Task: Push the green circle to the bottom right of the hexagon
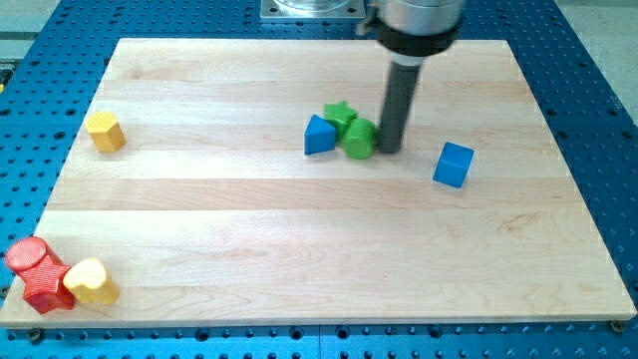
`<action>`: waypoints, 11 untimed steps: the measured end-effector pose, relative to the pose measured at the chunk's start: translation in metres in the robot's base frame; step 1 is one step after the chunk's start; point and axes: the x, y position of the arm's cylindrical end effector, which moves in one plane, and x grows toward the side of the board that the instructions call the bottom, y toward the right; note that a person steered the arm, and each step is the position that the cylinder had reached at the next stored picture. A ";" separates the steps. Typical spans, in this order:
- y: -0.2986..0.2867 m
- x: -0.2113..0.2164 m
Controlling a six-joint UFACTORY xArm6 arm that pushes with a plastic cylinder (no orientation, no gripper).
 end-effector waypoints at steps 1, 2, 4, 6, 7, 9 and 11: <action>-0.061 -0.001; -0.119 0.001; -0.078 0.110; -0.266 0.195; -0.266 0.183; -0.279 0.122; -0.327 0.133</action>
